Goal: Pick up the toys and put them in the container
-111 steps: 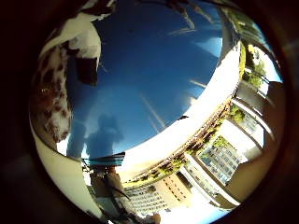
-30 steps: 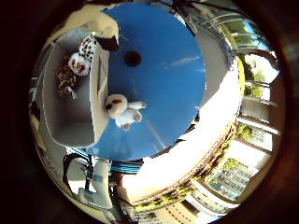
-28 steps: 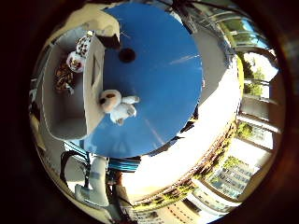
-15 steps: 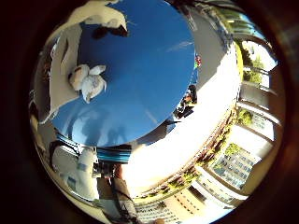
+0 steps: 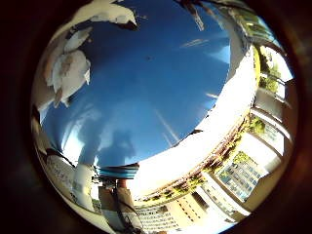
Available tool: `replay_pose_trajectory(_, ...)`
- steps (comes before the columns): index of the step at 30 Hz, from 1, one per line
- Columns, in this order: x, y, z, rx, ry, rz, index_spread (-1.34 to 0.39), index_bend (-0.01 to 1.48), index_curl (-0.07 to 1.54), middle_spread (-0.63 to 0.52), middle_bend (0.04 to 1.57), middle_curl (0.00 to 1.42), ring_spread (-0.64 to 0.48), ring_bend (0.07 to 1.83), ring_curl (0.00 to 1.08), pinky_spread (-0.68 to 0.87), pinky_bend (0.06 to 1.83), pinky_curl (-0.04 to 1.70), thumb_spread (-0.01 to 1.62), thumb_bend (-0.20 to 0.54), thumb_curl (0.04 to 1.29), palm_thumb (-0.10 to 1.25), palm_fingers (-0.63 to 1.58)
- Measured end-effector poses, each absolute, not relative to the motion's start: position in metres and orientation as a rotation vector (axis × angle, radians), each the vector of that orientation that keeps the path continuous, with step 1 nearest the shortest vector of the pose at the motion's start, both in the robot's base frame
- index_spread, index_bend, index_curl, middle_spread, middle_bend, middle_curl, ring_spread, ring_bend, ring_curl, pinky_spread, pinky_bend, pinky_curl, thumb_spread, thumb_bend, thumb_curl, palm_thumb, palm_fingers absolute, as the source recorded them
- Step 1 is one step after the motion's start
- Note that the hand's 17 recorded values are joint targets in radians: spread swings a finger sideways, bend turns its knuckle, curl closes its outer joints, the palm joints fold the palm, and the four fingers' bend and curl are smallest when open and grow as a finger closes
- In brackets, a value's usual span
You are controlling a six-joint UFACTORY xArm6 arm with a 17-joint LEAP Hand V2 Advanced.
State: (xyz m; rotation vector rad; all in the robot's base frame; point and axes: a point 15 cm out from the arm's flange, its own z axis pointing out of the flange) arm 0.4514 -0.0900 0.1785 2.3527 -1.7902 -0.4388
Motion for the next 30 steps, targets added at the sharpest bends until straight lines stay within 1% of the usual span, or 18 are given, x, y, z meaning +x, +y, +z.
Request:
replay_pose_trajectory(4,0.453,-0.066,0.159,2.361,-1.702,-0.466,-0.06,0.16,0.29,0.08,0.2,0.36,0.27,0.45,0.29,0.42,0.55,0.31,1.11,-0.034,0.43,0.65,0.12)
replay_pose_trajectory(8,0.449,-0.071,0.146,2.285,-1.641,-0.42,-0.02,0.16,0.28,0.07,0.2,0.36,0.26,0.46,0.29,0.41,0.53,0.3,1.1,-0.038,0.41,0.63,0.17)
replay_pose_trajectory(10,0.447,-0.076,0.14,2.248,-1.601,-0.391,0.0,0.14,0.27,0.06,0.22,0.37,0.26,0.49,0.3,0.4,0.53,0.29,1.09,-0.038,0.41,0.62,0.24)
replay_pose_trajectory(12,0.447,-0.074,0.136,2.232,-1.572,-0.375,0.01,0.14,0.27,0.02,0.27,0.38,0.26,0.55,0.31,0.4,0.54,0.28,1.09,-0.037,0.4,0.61,0.39)
replay_pose_trajectory(14,0.447,-0.072,0.135,2.23,-1.568,-0.373,-0.04,0.14,0.25,-0.02,0.36,0.42,0.23,0.66,0.33,0.4,0.6,0.28,1.09,-0.032,0.39,0.61,0.63)
replay_pose_trajectory(15,0.447,-0.072,0.135,2.227,-1.568,-0.373,-0.05,0.14,0.25,-0.03,0.38,0.42,0.22,0.67,0.34,0.4,0.61,0.28,1.09,-0.03,0.39,0.61,0.66)
replay_pose_trajectory(16,0.447,-0.073,0.135,2.225,-1.57,-0.373,-0.1,0.16,0.24,-0.06,0.45,0.45,0.21,0.78,0.37,0.4,0.67,0.3,1.09,-0.02,0.4,0.63,0.89)
replay_pose_trajectory(17,0.447,-0.075,0.135,2.223,-1.571,-0.37,-0.12,0.16,0.24,-0.06,0.48,0.47,0.2,0.78,0.37,0.4,0.69,0.3,1.09,-0.017,0.4,0.65,0.92)
replay_pose_trajectory(18,0.447,-0.077,0.135,2.221,-1.569,-0.366,-0.16,0.16,0.25,-0.08,0.54,0.5,0.19,0.85,0.41,0.4,0.72,0.32,1.08,-0.016,0.41,0.66,0.99)
replay_pose_trajectory(20,0.447,-0.084,0.135,2.211,-1.561,-0.355,-0.23,0.17,0.26,-0.11,0.65,0.57,0.16,0.97,0.47,0.39,0.75,0.36,1.08,-0.013,0.42,0.7,1.04)
replay_pose_trajectory(21,0.447,-0.086,0.136,2.21,-1.561,-0.351,-0.24,0.17,0.26,-0.11,0.67,0.58,0.15,1.0,0.49,0.39,0.77,0.38,1.08,-0.012,0.42,0.71,1.04)
replay_pose_trajectory(22,0.447,-0.086,0.136,2.21,-1.559,-0.351,-0.28,0.17,0.26,-0.13,0.72,0.62,0.12,1.07,0.52,0.39,0.79,0.4,1.07,-0.01,0.43,0.73,1.05)
replay_pose_trajectory(25,0.447,-0.096,0.137,2.21,-1.588,-0.35,-0.39,0.17,0.23,-0.17,0.86,0.73,0.06,1.21,0.6,0.38,0.94,0.49,1.06,0.022,0.48,0.86,1.05)
replay_pose_trajectory(26,0.447,-0.103,0.14,2.204,-1.612,-0.348,-0.4,0.18,0.23,-0.17,0.88,0.74,0.05,1.22,0.61,0.38,0.96,0.5,1.06,0.016,0.49,0.86,1.04)
replay_pose_trajectory(29,0.45,-0.127,0.155,2.192,-1.727,-0.318,-0.51,0.24,0.22,-0.2,0.97,0.83,0.0,1.28,0.66,0.35,1.11,0.59,1.06,0.052,0.55,0.98,1.06)
replay_pose_trajectory(30,0.45,-0.133,0.16,2.187,-1.769,-0.316,-0.55,0.27,0.23,-0.2,0.99,0.85,-0.01,1.29,0.67,0.34,1.15,0.62,1.06,0.057,0.57,0.99,1.06)
